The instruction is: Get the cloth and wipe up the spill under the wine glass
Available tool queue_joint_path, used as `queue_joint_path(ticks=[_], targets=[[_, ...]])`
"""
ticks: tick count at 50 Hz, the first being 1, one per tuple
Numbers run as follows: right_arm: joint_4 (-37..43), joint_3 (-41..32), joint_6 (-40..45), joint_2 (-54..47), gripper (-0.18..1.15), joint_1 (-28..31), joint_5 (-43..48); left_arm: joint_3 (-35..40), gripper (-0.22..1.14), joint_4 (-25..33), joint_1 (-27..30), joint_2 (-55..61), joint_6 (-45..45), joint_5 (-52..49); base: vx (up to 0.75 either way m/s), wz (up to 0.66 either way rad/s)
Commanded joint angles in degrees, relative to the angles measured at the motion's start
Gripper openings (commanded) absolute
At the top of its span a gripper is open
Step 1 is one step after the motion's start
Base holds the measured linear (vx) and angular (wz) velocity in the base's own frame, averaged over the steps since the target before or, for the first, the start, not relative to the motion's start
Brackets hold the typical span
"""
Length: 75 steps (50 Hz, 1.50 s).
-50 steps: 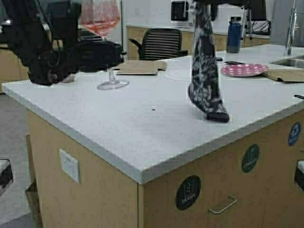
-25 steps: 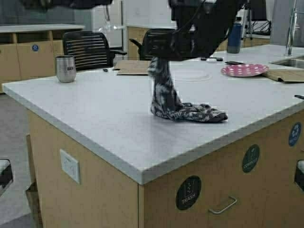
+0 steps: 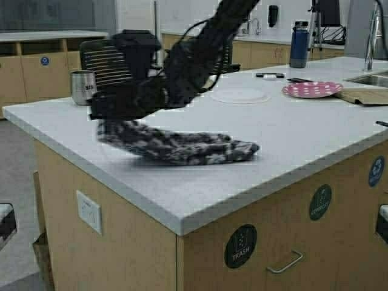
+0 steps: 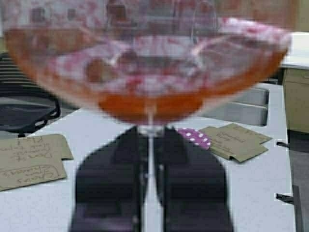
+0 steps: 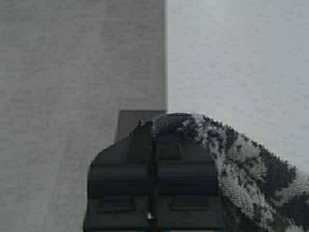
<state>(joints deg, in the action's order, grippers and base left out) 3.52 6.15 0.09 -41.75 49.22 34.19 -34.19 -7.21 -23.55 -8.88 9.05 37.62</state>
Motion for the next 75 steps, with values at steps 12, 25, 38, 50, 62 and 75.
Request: queue_joint_path(ticks=[12,25,38,50,62,75], targets=[[0.1,6.9,-0.1,6.2,0.07,-9.4,-0.3,2.5,0.22,0.2,-0.1,4.9,0.1,1.1,0.0,0.0],[0.1,15.6,-0.4,7.5,0.07,-20.7,2.2,3.0,0.22,0.2,-0.1,12.7,0.5,4.7,0.0,0.0],[-0.2,17.1,-0.7,7.3,0.07,-21.2,2.8,3.5,0.22,0.1,-0.1,24.4,0.3,12.2,0.01,0.0],[-0.2,18.3,-0.8,7.3,0.07,-21.2,3.4,5.9,0.22,0.1,-0.1,36.3,-0.1,22.5,0.0,0.01],[-0.2,18.9,-0.8,7.3,0.07,-21.2,4.7,10.1,0.22,-0.2,0.0,44.2,-0.8,25.7,0.0,0.0],[0.0,19.2,-0.4,7.5,0.07,-21.3,4.7,14.2,0.22,-0.8,-0.1,52.1,-3.7,30.4,0.0,0.0]])
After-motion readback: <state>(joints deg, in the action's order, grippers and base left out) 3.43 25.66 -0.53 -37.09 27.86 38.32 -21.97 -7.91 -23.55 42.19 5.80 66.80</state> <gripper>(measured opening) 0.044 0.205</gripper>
